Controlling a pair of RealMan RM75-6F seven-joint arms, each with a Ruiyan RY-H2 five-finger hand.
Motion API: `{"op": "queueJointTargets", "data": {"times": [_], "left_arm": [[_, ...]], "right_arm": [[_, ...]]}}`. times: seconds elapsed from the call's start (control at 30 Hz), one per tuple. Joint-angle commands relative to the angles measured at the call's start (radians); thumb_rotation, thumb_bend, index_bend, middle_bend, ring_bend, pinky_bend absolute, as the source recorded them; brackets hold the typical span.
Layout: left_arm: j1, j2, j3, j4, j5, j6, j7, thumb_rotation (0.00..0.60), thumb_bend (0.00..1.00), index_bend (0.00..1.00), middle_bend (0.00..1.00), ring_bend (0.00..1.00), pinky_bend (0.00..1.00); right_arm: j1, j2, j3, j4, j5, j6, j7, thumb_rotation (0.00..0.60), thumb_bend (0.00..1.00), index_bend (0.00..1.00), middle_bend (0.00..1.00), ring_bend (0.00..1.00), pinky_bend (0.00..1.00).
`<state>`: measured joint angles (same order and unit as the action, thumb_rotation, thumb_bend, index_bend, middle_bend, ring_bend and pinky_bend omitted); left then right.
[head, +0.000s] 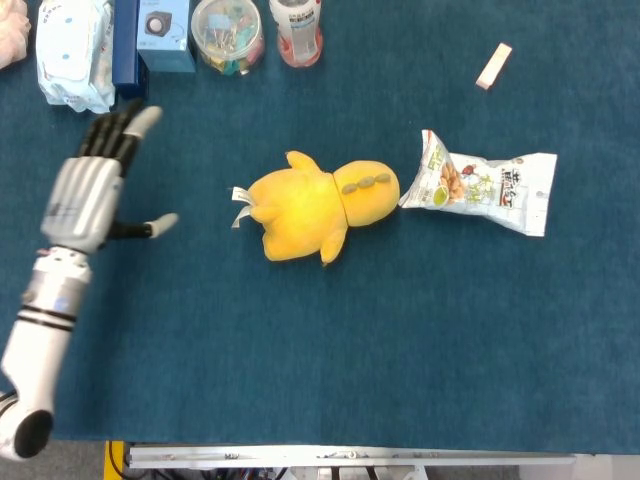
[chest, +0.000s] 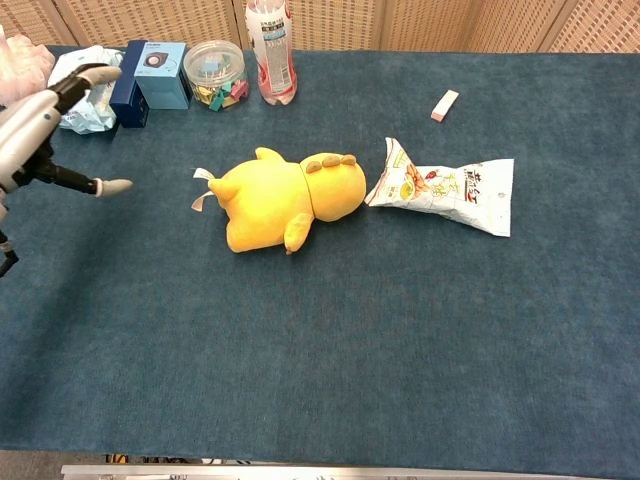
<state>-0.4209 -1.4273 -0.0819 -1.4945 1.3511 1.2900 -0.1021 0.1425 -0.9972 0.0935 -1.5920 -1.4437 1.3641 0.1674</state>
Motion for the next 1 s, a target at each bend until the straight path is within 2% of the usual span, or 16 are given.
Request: {"op": "queueJointTargets", "data": {"times": [0.03, 0.1, 0.2, 0.6, 1.0], "left_arm": [[0.049, 0.055, -0.004, -0.057, -0.028, 0.052, 0.044, 0.600, 0.04, 0.03, 0.06, 0.03, 0.00], [0.075, 0.083, -0.009, -0.089, -0.040, 0.084, 0.067, 0.600, 0.08, 0.08, 0.09, 0.07, 0.02], [0.110, 0.119, -0.001, -0.129, -0.049, 0.118, 0.107, 0.600, 0.09, 0.12, 0.12, 0.09, 0.05], [0.219, 0.198, 0.045, -0.224, -0.024, 0.215, 0.209, 0.600, 0.09, 0.13, 0.13, 0.09, 0.06], [0.260, 0.214, 0.037, -0.255, -0.001, 0.239, 0.212, 0.600, 0.09, 0.14, 0.14, 0.09, 0.06]], "right_arm": [[0.004, -0.004, -0.001, 0.004, -0.002, -0.006, 0.002, 0.600, 0.18, 0.45, 0.49, 0.38, 0.41], [0.009, -0.007, -0.003, 0.007, -0.006, -0.012, 0.004, 0.600, 0.18, 0.45, 0.49, 0.38, 0.41], [0.019, -0.012, -0.007, 0.010, -0.015, -0.028, 0.006, 0.600, 0.18, 0.45, 0.49, 0.38, 0.41], [0.044, -0.025, -0.013, 0.008, -0.042, -0.045, 0.005, 0.600, 0.18, 0.45, 0.50, 0.38, 0.41], [0.059, -0.028, -0.020, 0.002, -0.067, -0.047, 0.022, 0.600, 0.18, 0.45, 0.50, 0.38, 0.41]]}}
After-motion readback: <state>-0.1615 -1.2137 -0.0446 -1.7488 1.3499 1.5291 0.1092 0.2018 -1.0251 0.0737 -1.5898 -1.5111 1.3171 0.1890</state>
